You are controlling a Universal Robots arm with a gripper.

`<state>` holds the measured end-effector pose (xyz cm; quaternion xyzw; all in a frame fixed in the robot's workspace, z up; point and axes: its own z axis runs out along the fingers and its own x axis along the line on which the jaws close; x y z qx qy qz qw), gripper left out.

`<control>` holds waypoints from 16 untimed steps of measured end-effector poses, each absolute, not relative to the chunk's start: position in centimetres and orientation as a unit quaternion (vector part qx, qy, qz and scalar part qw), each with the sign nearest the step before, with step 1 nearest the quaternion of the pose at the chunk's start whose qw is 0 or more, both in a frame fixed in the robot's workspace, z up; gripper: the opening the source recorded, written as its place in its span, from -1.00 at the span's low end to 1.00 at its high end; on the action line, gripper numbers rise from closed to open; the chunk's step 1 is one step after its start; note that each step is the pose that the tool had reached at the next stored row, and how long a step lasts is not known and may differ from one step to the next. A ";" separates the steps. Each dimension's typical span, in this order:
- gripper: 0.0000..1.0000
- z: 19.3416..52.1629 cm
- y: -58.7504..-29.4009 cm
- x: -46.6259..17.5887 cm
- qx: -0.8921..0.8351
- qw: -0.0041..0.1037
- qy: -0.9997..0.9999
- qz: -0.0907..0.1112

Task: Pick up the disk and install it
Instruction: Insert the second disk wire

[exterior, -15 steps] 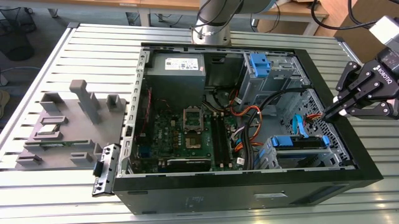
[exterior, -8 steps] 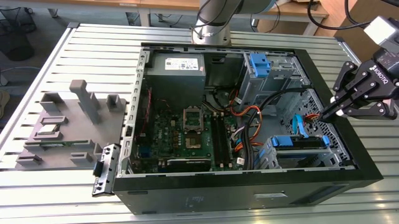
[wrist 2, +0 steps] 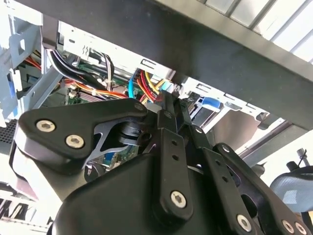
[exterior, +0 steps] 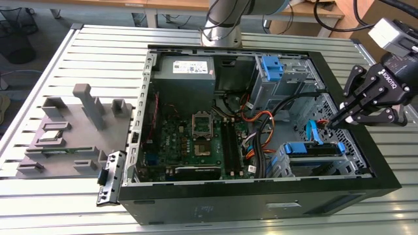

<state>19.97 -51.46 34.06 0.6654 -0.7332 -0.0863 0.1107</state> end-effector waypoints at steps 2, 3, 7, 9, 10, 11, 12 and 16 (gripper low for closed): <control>-0.64 34.1 -51.5 19.7 0.665 0.111 -0.734 -0.082; -0.64 34.1 -51.5 19.6 0.665 0.111 -0.734 -0.080; -0.64 34.1 -51.5 19.1 0.665 0.108 -0.735 -0.076; -0.64 34.1 -51.5 19.1 0.666 0.108 -0.735 -0.075; -0.64 34.1 -51.5 19.1 0.665 0.108 -0.735 -0.075; -0.64 34.1 -51.5 19.1 0.665 0.108 -0.735 -0.075; -0.64 34.1 -51.5 19.1 0.665 0.108 -0.735 -0.075; -0.64 34.1 -51.5 19.1 0.666 0.101 -0.736 -0.070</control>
